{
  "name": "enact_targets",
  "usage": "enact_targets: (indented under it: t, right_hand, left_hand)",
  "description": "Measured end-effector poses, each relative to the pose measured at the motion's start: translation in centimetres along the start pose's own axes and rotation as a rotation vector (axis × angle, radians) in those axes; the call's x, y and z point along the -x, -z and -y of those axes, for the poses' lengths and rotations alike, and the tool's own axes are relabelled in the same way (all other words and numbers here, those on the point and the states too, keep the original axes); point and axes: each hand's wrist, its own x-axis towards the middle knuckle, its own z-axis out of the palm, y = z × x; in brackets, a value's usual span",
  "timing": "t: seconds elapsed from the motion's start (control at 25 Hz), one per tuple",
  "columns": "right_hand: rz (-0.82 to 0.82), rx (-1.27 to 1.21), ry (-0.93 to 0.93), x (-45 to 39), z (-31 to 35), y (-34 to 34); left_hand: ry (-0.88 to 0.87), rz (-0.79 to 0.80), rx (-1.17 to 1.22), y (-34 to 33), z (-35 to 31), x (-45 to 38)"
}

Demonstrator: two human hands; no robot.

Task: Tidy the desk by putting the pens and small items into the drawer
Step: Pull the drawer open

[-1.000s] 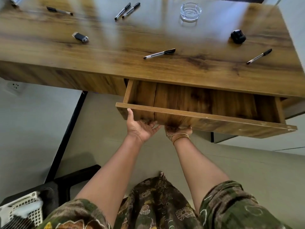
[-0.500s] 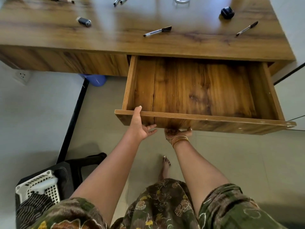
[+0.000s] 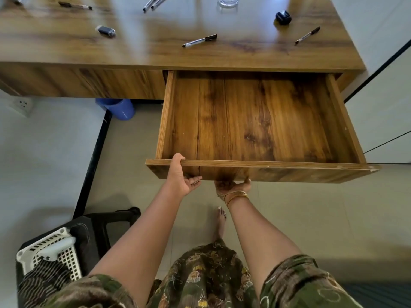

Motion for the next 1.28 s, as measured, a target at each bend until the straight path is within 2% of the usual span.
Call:
enact_targets:
  t: [0.16, 0.28, 0.32, 0.44, 0.52, 0.6, 0.72, 0.84, 0.96, 1.28]
  right_hand:
    - [-0.136, 0.144, 0.057, 0.8, -0.2, 0.0]
    - [-0.197, 0.265, 0.171, 2.5, -0.8, -0.2]
    - [-0.220, 0.283, 0.247, 3.4, -1.0, -0.7]
    - [-0.378, 0.366, 0.603, 7.3, -1.5, -3.4]
    - [-0.413, 0.480, 0.793, 9.8, -1.6, -5.7]
    - [-0.352, 0.604, 0.903, 11.2, -1.9, -7.5]
    - [-0.225, 0.715, 0.911, 12.3, -2.3, -9.7]
    - [-0.144, 0.774, 0.856, 12.3, -2.3, -11.9]
    - [-0.056, 0.854, 0.786, 10.8, -2.4, -14.5]
    - [0.144, 1.079, 0.682, 5.9, -6.0, -26.3]
  left_hand:
    - [-0.016, -0.005, -0.071, 0.5, 0.0, 0.5]
    - [-0.060, -0.103, -0.347, 0.9, 0.1, 1.4]
    - [-0.126, -0.184, -0.476, 1.0, 0.0, 1.9]
    - [-0.486, -0.390, -0.905, 1.1, -0.6, 3.2]
    - [-0.701, -0.412, -1.082, 0.7, -1.1, 4.6]
    - [-0.868, -0.356, -1.139, -0.1, -1.9, 6.3]
    - [-1.018, -0.301, -1.189, -1.8, -4.0, 8.6]
    - [-1.076, -0.277, -1.188, -3.7, -7.0, 9.4]
    - [-1.060, -0.271, -1.180, -4.5, -10.3, 8.3]
    - [-0.958, -0.387, -1.141, -5.6, -21.7, 4.0]
